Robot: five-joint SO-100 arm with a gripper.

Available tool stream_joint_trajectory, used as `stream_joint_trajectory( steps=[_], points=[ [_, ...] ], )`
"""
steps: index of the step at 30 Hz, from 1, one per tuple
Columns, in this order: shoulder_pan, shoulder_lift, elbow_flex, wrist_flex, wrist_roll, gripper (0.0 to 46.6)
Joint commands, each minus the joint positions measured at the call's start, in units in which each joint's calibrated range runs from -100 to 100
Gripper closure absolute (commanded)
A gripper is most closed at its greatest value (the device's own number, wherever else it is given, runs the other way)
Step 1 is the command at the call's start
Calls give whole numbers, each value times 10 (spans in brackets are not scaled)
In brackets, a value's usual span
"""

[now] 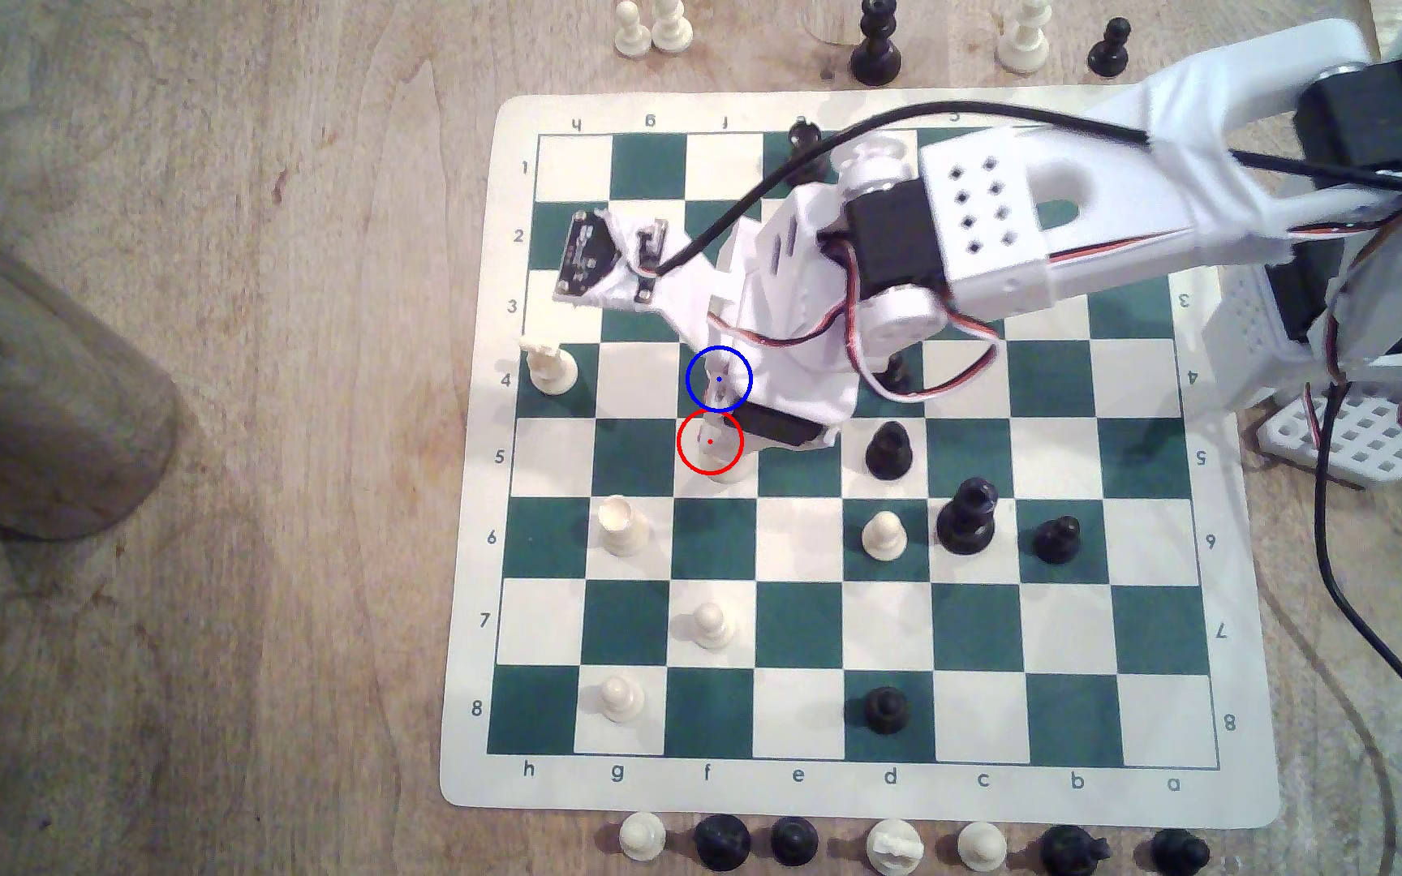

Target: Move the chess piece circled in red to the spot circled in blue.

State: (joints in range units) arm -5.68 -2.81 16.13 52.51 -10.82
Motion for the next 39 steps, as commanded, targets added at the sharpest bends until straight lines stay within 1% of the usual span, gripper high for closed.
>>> stream_joint_trajectory(
  steps=[1,11,18,27,39],
  points=[
    [-3,-78,-42,14,2,440],
    [23,-81,-44,30,19,439],
    [60,-70,-43,19,30,439],
    [82,-36,-26,-12,33,439],
    [81,21,-25,-40,34,439]
  ],
)
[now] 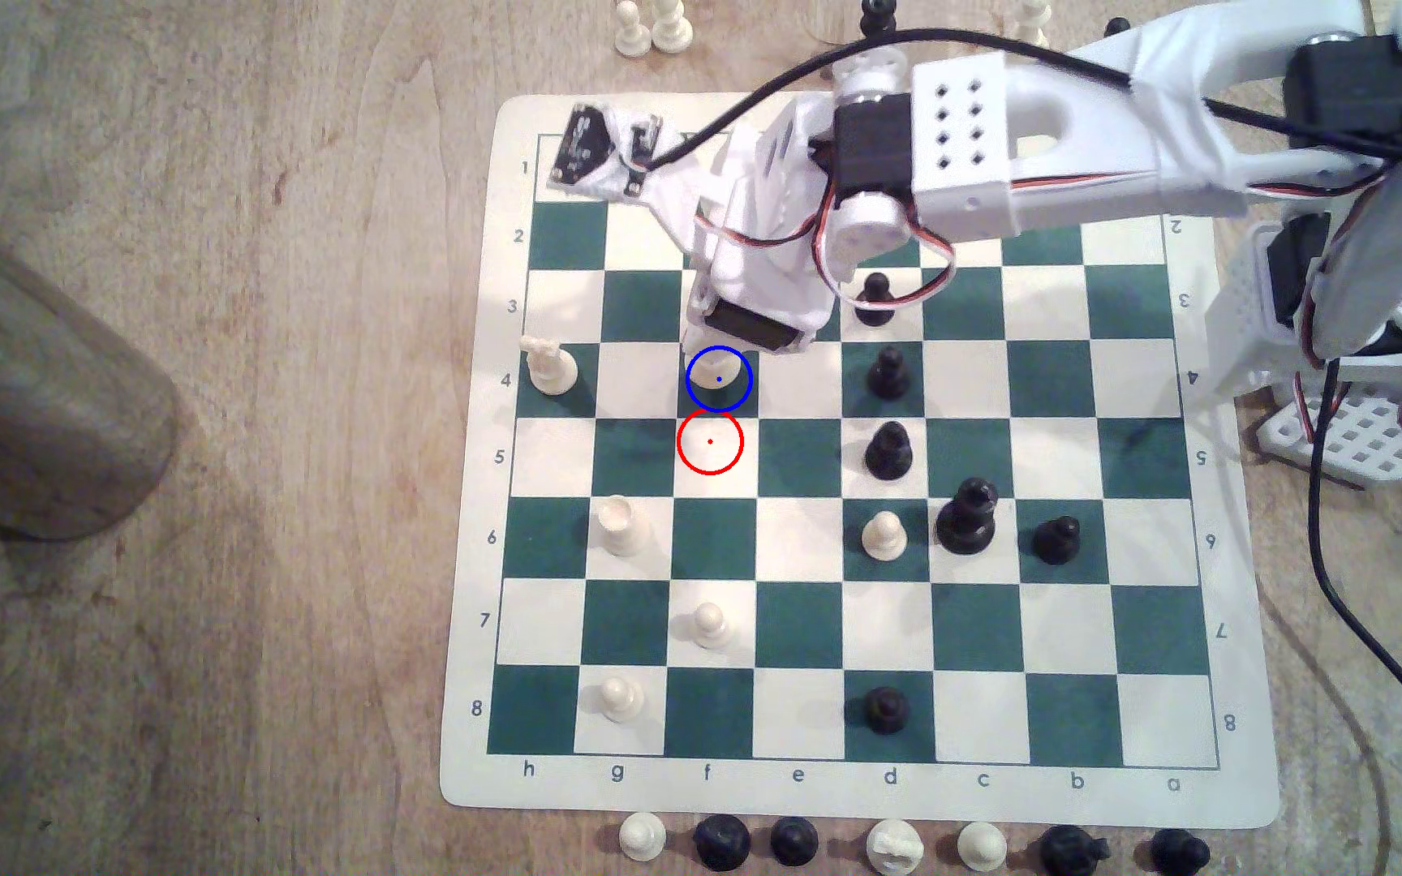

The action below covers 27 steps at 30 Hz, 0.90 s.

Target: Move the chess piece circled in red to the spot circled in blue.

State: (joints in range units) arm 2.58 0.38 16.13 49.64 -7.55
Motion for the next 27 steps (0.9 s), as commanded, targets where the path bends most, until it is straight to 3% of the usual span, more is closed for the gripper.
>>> stream_joint_trajectory(
  steps=[1,19,27],
  points=[
    [-2,-10,-25,-13,1,439],
    [-7,20,-36,-18,0,432],
    [-7,10,-30,-16,-5,287]
  ],
)
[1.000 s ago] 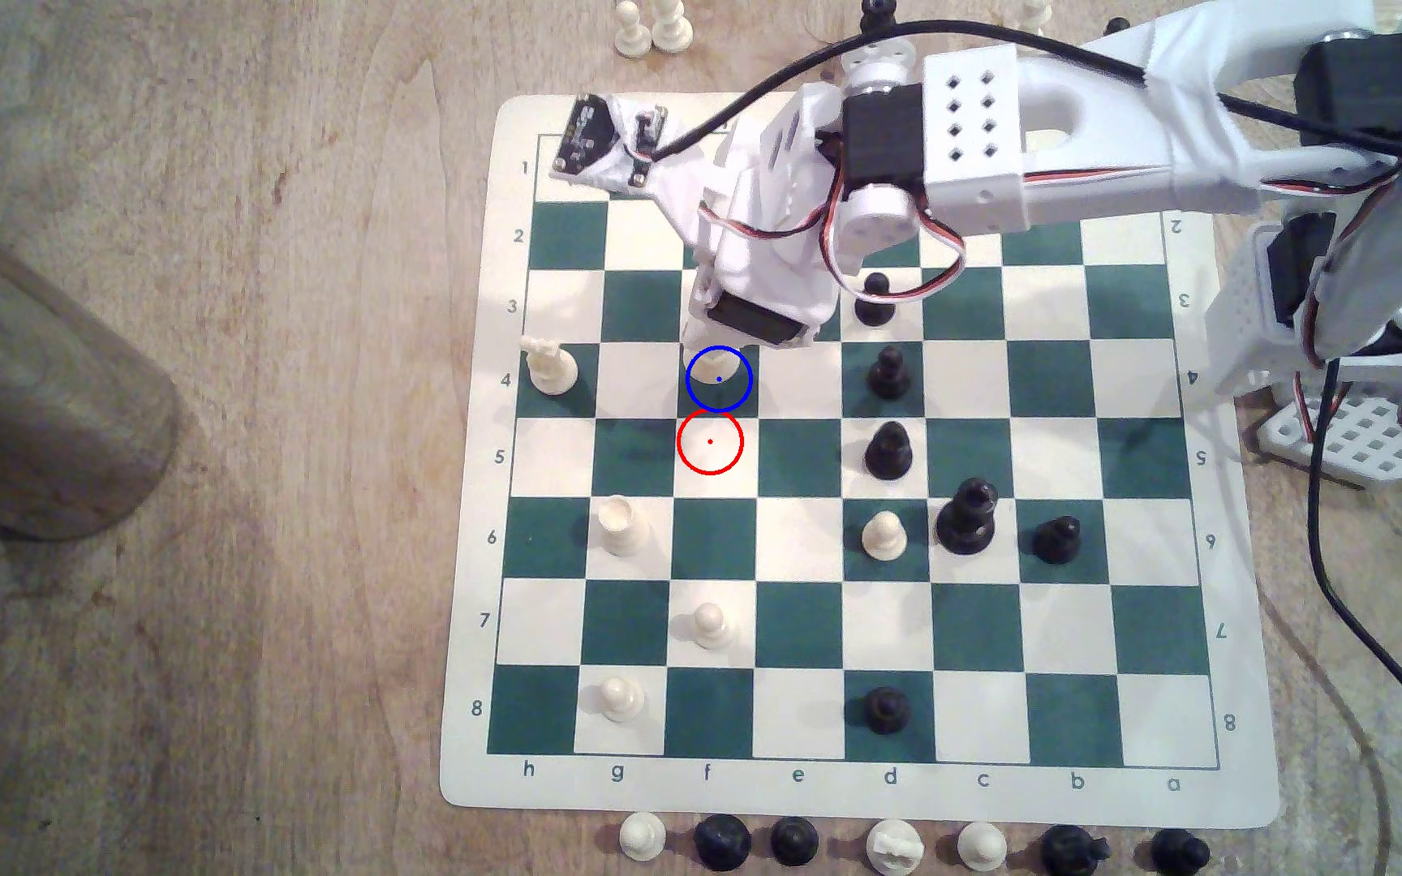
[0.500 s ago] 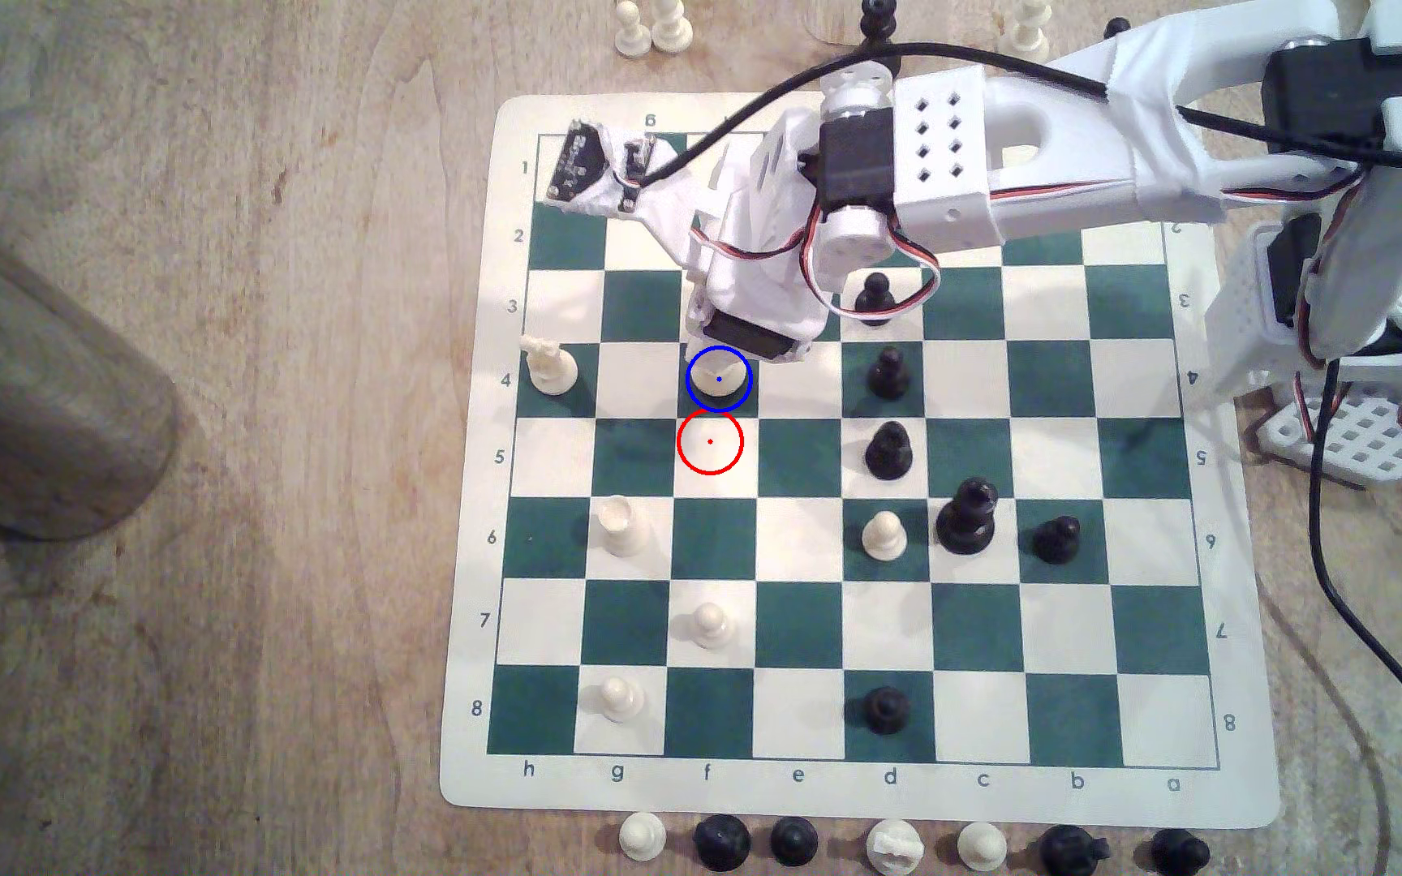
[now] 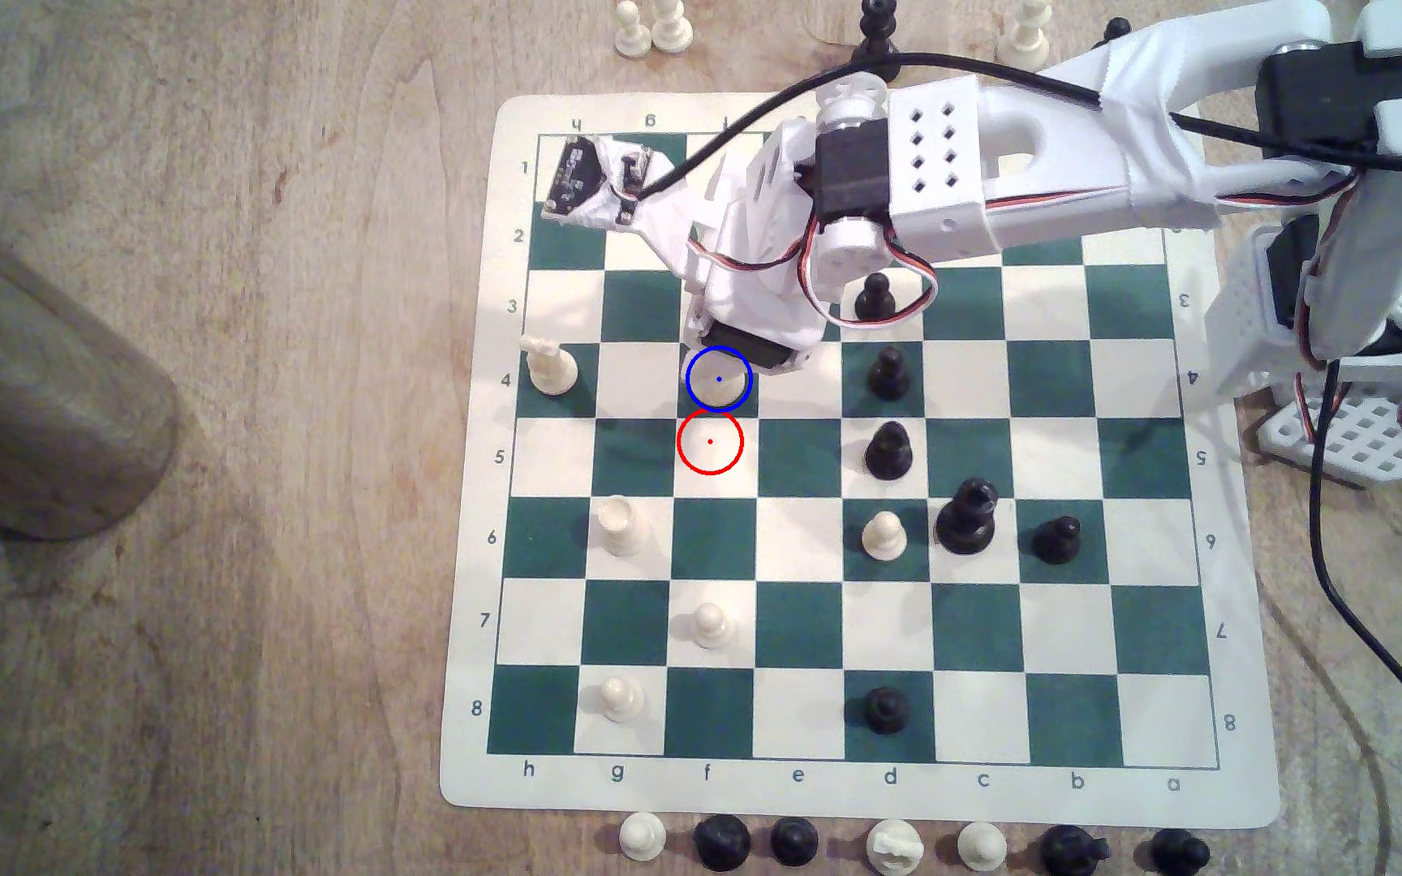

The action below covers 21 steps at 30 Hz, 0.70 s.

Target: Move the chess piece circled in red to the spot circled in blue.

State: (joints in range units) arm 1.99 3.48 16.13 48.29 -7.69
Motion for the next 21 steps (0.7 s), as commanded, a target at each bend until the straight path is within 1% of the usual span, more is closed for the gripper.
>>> stream_joint_trajectory(
  steps=[1,10,12,19,21],
  points=[
    [-2,-23,-29,-2,-3,280],
    [2,-69,-4,7,0,260],
    [-1,-101,14,20,0,256],
    [1,-172,55,58,4,253],
    [-1,-199,65,81,4,260]
  ],
)
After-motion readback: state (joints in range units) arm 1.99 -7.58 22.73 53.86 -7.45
